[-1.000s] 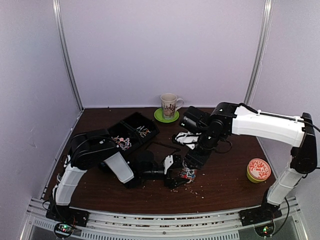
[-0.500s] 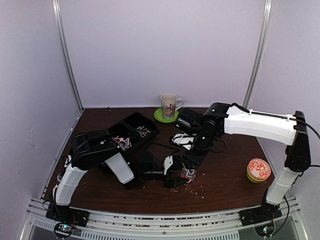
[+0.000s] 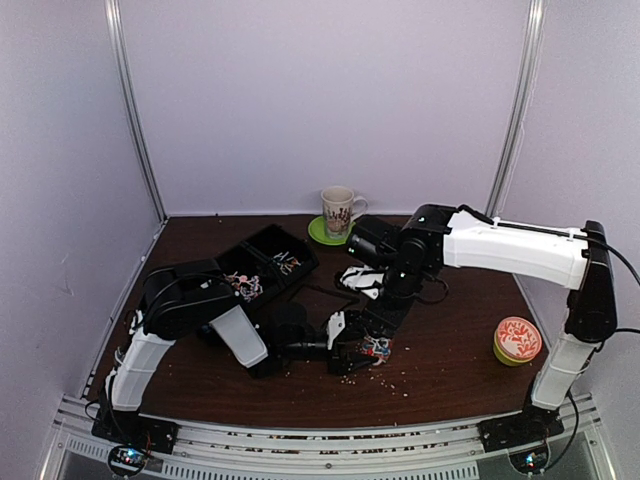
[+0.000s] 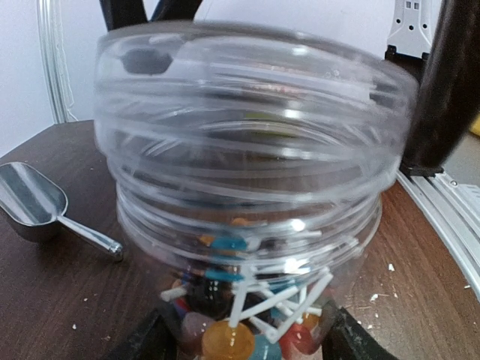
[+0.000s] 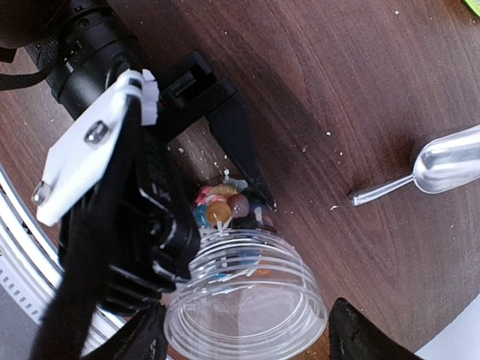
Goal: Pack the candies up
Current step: Place the box lid on the packing bottle.
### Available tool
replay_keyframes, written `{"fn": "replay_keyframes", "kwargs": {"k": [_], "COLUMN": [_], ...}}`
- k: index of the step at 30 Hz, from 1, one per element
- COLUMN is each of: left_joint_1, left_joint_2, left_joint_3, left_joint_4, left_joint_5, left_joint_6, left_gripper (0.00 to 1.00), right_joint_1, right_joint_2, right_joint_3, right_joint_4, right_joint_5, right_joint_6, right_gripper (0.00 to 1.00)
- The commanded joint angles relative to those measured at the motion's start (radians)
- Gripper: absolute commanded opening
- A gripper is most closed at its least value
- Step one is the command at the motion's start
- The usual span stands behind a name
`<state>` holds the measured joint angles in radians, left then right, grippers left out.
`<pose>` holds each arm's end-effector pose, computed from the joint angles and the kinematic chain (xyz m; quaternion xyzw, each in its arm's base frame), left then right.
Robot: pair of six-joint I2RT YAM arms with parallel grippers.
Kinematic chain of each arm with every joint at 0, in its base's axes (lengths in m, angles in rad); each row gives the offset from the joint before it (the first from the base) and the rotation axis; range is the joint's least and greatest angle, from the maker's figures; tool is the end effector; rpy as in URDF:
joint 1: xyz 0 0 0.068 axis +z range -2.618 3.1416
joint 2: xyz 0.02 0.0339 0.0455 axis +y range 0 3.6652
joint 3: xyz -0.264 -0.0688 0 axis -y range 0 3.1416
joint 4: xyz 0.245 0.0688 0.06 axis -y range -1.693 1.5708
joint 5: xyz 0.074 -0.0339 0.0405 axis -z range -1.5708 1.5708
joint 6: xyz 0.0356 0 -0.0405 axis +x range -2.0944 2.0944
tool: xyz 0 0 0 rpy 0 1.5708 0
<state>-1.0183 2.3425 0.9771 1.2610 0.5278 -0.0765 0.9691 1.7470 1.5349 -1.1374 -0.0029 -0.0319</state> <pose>0.2036 -0.3644 0.0642 0.4810 0.5600 -0.5018 0.4508 0.1938 0.2824 0.2736 -0.4771 0.8719 0.0512 0.0979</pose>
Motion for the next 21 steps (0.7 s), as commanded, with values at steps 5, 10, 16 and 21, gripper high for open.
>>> {"fn": "replay_keyframes", "kwargs": {"k": [5,10,16,21], "left_joint_1": [0.000,0.000,0.000,0.000], "left_joint_2": [0.024,0.027,0.026,0.030], "left_joint_3": [0.001,0.004,0.006,0.011], "left_joint_4": [0.047,0.046,0.042,0.035], "left_joint_5": [0.022,0.022,0.025,0.032], "left_joint_6": [-0.006,-0.009,-0.008,-0.005], "left_gripper": [0.62,0.62,0.62,0.62], "right_joint_1": [-0.004,-0.003,-0.003,-0.003], "right_joint_2": [0.011,-0.003,0.002,0.025], "right_joint_3": [0.022,0.006,0.012,0.041], "right_joint_4": [0.007,0.031,0.013,-0.027], "right_joint_5": [0.011,-0.015,-0.036,-0.041], "right_joint_6": [-0.034,-0.036,-0.046,-0.068], "right_gripper": [0.73,0.66,0.65,0.65]}}
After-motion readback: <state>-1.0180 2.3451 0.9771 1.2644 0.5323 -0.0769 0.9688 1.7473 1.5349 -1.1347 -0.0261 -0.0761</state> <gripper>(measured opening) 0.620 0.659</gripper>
